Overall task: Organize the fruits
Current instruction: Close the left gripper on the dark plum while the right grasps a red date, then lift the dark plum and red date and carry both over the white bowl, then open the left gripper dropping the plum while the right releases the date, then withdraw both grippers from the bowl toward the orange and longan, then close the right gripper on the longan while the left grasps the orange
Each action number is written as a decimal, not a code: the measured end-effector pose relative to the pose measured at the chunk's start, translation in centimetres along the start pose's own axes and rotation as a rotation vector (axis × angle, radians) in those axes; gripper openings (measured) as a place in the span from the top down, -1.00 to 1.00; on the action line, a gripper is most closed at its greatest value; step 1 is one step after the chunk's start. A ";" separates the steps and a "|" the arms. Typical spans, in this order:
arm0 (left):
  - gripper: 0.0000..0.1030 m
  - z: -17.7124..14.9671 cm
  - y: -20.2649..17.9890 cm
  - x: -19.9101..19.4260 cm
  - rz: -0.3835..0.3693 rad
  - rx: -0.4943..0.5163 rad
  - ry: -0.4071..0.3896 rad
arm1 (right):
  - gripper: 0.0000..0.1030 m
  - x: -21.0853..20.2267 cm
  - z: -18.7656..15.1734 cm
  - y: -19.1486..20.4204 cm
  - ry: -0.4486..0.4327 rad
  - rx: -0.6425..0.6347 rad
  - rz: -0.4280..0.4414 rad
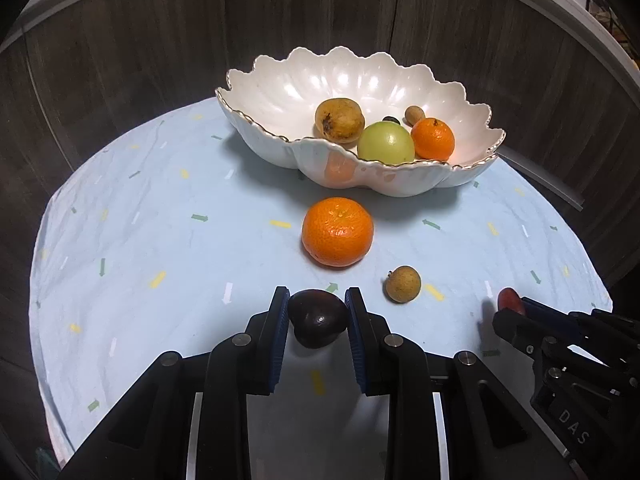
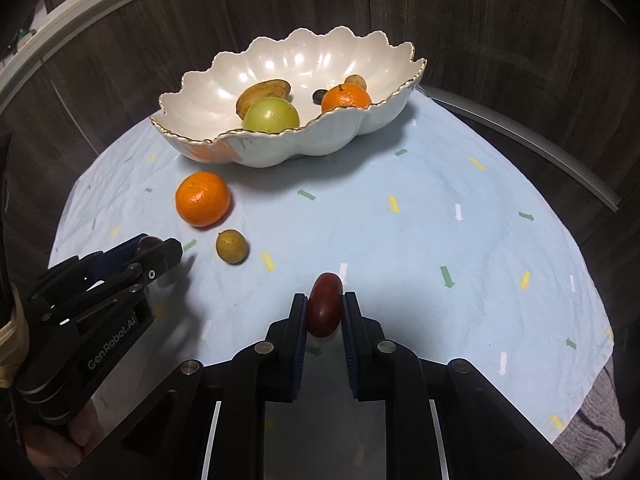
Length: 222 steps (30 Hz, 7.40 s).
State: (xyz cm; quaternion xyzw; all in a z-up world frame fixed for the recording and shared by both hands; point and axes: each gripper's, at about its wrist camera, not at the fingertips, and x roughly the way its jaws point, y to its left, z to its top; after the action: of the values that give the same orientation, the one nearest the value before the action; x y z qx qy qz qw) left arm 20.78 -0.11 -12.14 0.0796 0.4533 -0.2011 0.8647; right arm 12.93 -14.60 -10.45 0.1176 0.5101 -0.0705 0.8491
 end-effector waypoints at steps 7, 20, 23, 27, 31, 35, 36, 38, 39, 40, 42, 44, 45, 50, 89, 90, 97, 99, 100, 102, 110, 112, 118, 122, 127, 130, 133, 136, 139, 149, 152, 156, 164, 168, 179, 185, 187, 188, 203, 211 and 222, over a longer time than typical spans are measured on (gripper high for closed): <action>0.45 0.0 -0.2 -1.4 0.024 -0.029 -0.009 | 0.65 -0.6 0.5 -0.3 -0.001 0.011 0.026; 0.45 0.4 -0.8 -4.1 0.065 -0.077 -0.029 | 0.65 -2.3 1.6 -0.6 -0.034 -0.008 0.082; 0.45 0.7 -1.1 -4.6 0.071 -0.083 -0.034 | 0.65 -2.7 1.9 -0.8 -0.041 -0.009 0.098; 0.45 1.2 -1.5 -4.9 0.075 -0.088 -0.035 | 0.65 -3.4 2.4 -0.8 -0.059 -0.020 0.117; 0.45 1.7 -1.9 -5.5 0.080 -0.086 -0.044 | 0.65 -4.2 3.0 -1.0 -0.085 -0.025 0.128; 0.45 2.2 -2.2 -6.1 0.087 -0.090 -0.058 | 0.65 -4.6 3.8 -1.3 -0.103 -0.027 0.139; 0.45 2.4 -2.2 -6.2 0.088 -0.090 -0.061 | 0.65 -4.8 4.0 -1.4 -0.108 -0.026 0.140; 0.45 2.7 -2.3 -6.5 0.093 -0.092 -0.067 | 0.65 -4.9 4.3 -1.5 -0.117 -0.029 0.141; 0.45 2.8 -2.4 -6.6 0.094 -0.092 -0.070 | 0.65 -5.1 4.4 -1.5 -0.124 -0.031 0.142; 0.45 3.0 -2.5 -6.6 0.096 -0.092 -0.073 | 0.65 -5.2 4.6 -1.6 -0.130 -0.035 0.144; 0.45 3.3 -2.7 -6.8 0.096 -0.091 -0.078 | 0.65 -5.3 5.0 -1.6 -0.139 -0.043 0.146; 0.45 3.7 -2.9 -6.9 0.097 -0.091 -0.082 | 0.65 -5.5 5.5 -1.7 -0.152 -0.051 0.149; 0.45 3.9 -3.0 -6.9 0.098 -0.091 -0.084 | 0.65 -5.6 5.6 -1.7 -0.157 -0.055 0.149; 0.45 4.7 -3.5 -6.7 0.099 -0.087 -0.088 | 0.65 -5.6 6.9 -2.1 -0.177 -0.071 0.153; 0.45 14.3 -2.7 -2.0 0.124 -0.092 -0.137 | 0.65 -2.1 17.4 -2.9 -0.256 -0.202 0.148; 0.45 14.4 -2.6 -1.7 0.125 -0.093 -0.136 | 0.65 -1.8 17.5 -2.8 -0.253 -0.208 0.148; 0.45 15.0 -1.7 0.0 0.134 -0.107 -0.124 | 0.65 0.0 18.4 -2.5 -0.233 -0.232 0.133; 0.45 15.2 -1.5 0.5 0.136 -0.112 -0.122 | 0.65 0.5 18.7 -2.4 -0.223 -0.238 0.132; 0.45 15.3 -1.3 0.7 0.137 -0.113 -0.120 | 0.65 0.7 18.8 -2.4 -0.220 -0.239 0.130; 0.45 15.4 -1.2 1.1 0.140 -0.113 -0.117 | 0.65 1.0 19.0 -2.4 -0.217 -0.246 0.125; 0.44 16.0 -0.9 2.5 0.141 -0.113 -0.100 | 0.65 2.6 19.6 -2.4 -0.186 -0.256 0.113; 0.44 16.1 -0.8 2.7 0.138 -0.111 -0.095 | 0.64 3.0 19.7 -2.4 -0.175 -0.258 0.112; 0.05 16.1 -0.6 2.9 0.149 -0.107 -0.092 | 0.56 3.7 19.9 -2.3 -0.154 -0.265 0.102; -0.24 16.2 -0.5 2.4 0.171 -0.108 -0.109 | 0.18 3.8 19.8 -2.6 -0.144 -0.259 0.097; -0.25 15.9 -0.5 1.6 0.192 -0.099 -0.118 | -0.06 3.7 19.8 -2.8 -0.139 -0.262 0.095; -0.27 15.9 -0.6 1.1 0.197 -0.093 -0.121 | -0.27 3.1 19.7 -2.8 -0.149 -0.264 0.098; -0.35 15.9 -0.9 0.4 0.201 -0.087 -0.133 | -0.35 2.5 19.5 -2.8 -0.165 -0.267 0.097; -0.43 15.9 -1.0 -0.3 0.203 -0.088 -0.142 | -0.36 1.9 19.4 -2.8 -0.170 -0.261 0.100; -0.59 15.8 -1.1 -1.3 0.212 -0.087 -0.155 | -0.40 1.3 19.2 -2.8 -0.175 -0.259 0.102; -0.63 15.2 -1.0 -4.1 0.233 -0.068 -0.187 | -0.42 -0.6 18.5 -2.1 -0.199 -0.266 0.108; -0.65 14.9 -1.1 -4.6 0.237 -0.061 -0.196 | -0.42 -1.2 18.2 -2.0 -0.207 -0.264 0.109; -0.66 14.3 -1.1 -5.5 0.241 -0.050 -0.203 | -0.42 -1.9 17.7 -1.8 -0.216 -0.267 0.108; -0.66 12.5 -1.0 -6.7 0.235 -0.025 -0.192 | -0.42 -3.2 16.1 -1.2 -0.230 -0.259 0.112; -0.66 11.7 -0.5 -7.1 0.229 -0.025 -0.189 | -0.42 -3.7 15.2 -0.6 -0.236 -0.257 0.113; -0.66 9.6 0.7 -7.8 0.214 -0.010 -0.178 | -0.42 -4.0 12.2 0.9 -0.210 -0.245 0.114; -0.66 8.4 1.0 -7.5 0.191 0.021 -0.165 | -0.42 -3.8 10.8 1.2 -0.207 -0.226 0.097; -0.66 8.0 1.2 -7.3 0.186 0.026 -0.161 | -0.42 -3.7 10.3 1.4 -0.199 -0.220 0.093; -0.66 7.8 1.3 -7.2 0.183 0.026 -0.160 | -0.42 -3.7 10.0 1.4 -0.197 -0.213 0.091; -0.65 4.9 2.4 -5.6 0.135 0.059 -0.136 | -0.42 -3.2 6.8 2.6 -0.212 -0.148 0.029; -0.65 3.1 3.3 -4.1 0.148 0.039 -0.106 | -0.41 -1.3 5.0 3.3 -0.176 -0.175 0.020; -0.65 0.4 4.3 -2.3 0.173 0.013 -0.064 | -0.15 1.2 3.0 5.2 -0.138 -0.240 0.052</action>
State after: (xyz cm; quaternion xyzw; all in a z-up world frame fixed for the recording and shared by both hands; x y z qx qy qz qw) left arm 21.77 4.28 -10.21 0.1178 0.4155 -0.1309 0.8924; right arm 17.25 -10.40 -9.48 0.0233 0.4519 0.0051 0.8917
